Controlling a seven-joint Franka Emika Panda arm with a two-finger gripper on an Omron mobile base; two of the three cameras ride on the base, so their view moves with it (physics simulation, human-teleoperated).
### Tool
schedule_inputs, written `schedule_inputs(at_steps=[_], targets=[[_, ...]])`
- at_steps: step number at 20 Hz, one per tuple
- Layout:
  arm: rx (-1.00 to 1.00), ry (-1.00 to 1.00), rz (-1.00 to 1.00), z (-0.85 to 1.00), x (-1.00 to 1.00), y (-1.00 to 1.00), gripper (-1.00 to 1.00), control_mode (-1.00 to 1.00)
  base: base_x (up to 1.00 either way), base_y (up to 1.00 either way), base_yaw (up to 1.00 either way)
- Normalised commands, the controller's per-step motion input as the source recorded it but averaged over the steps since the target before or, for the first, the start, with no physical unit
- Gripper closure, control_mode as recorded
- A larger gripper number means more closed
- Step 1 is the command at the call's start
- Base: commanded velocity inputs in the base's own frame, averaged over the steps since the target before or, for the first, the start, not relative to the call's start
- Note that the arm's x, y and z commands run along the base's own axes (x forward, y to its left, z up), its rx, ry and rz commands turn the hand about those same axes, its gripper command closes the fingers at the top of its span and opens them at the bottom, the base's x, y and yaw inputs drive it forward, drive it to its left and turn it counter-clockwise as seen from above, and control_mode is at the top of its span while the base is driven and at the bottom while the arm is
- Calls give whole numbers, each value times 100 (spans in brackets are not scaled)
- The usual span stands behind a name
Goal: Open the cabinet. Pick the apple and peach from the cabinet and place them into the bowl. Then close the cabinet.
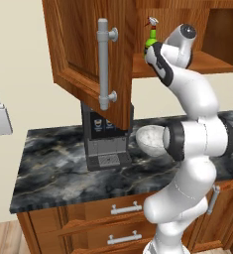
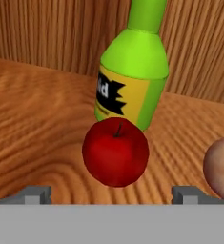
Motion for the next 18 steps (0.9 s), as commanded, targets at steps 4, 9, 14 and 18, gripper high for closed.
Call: schedule_inputs(at_steps=[4,9,14,18], targets=[[5,0,0,0,30,-8,-100,-100,0,0,0],[7,0,0,-1,43,-10,-100,-100,0,0,0],[7,0,0,-10,41,-8,-100,-100,0,0,0],[3,0,0,-22,23,0,100,-100,0,0,0]])
